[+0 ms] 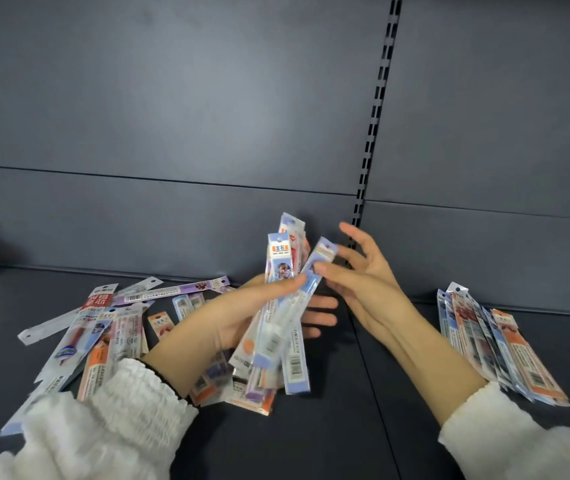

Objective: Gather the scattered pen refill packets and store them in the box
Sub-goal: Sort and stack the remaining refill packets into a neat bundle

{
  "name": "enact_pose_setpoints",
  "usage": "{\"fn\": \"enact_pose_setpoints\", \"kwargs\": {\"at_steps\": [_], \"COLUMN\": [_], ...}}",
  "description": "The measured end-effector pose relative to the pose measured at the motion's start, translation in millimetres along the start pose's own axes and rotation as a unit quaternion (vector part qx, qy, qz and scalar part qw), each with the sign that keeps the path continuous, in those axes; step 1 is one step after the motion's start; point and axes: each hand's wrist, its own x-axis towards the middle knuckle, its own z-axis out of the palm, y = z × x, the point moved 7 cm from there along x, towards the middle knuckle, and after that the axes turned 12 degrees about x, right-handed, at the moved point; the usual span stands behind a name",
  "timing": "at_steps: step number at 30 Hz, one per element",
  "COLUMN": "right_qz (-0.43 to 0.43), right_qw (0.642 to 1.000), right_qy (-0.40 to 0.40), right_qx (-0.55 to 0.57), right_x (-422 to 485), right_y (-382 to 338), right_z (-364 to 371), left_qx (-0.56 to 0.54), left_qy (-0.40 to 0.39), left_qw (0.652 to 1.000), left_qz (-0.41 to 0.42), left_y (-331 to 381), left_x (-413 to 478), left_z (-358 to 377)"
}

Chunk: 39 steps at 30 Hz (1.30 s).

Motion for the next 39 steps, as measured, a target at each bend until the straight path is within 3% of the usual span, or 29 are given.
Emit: {"fn": "enact_pose_setpoints", "kwargs": {"at_steps": [7, 13, 16, 20, 23, 26, 32, 37, 39], "right_qz": [-0.116, -0.005, 0.044, 0.131, 0.217, 0.212, 0.172, 0.191, 0.197], "right_qw": [0.993, 0.974, 0.926, 0.798, 0.748, 0.717, 0.699, 0.777, 0.785], "right_qy": [0.005, -0.008, -0.006, -0.059, -0.116, -0.139, -0.113, -0.092, -0.105], "right_qx": [-0.025, -0.225, -0.375, -0.585, -0.616, -0.65, -0.685, -0.593, -0.578], "right_x": [5.3, 8.8, 12.2, 8.7, -0.3, -5.6, -0.7, 0.9, 0.2], "right_y": [-23.2, 20.0, 53.8, 86.1, 104.2, 115.4, 112.3, 109.5, 112.2], "right_z": [57.1, 76.4, 72.7, 73.8, 85.4, 101.1, 109.8, 103.3, 106.4], "left_qx": [-0.001, -0.028, -0.039, -0.08, -0.097, -0.13, -0.161, -0.126, -0.119], "left_qy": [0.041, 0.077, 0.125, 0.181, 0.203, 0.215, 0.217, 0.196, 0.191], "left_qw": [0.997, 0.988, 0.98, 0.966, 0.958, 0.951, 0.945, 0.957, 0.961], "left_qz": [0.058, 0.132, 0.153, 0.167, 0.177, 0.182, 0.184, 0.17, 0.161], "left_y": [32.5, 66.1, 62.6, 48.4, 43.8, 34.7, 26.4, 24.4, 21.2], "left_x": [-17.7, -63.0, -80.8, -93.6, -99.9, -103.5, -102.1, -95.2, -93.6], "left_z": [-16.2, -78.3, -113.2, -151.2, -173.8, -190.7, -198.7, -190.3, -186.6]}}
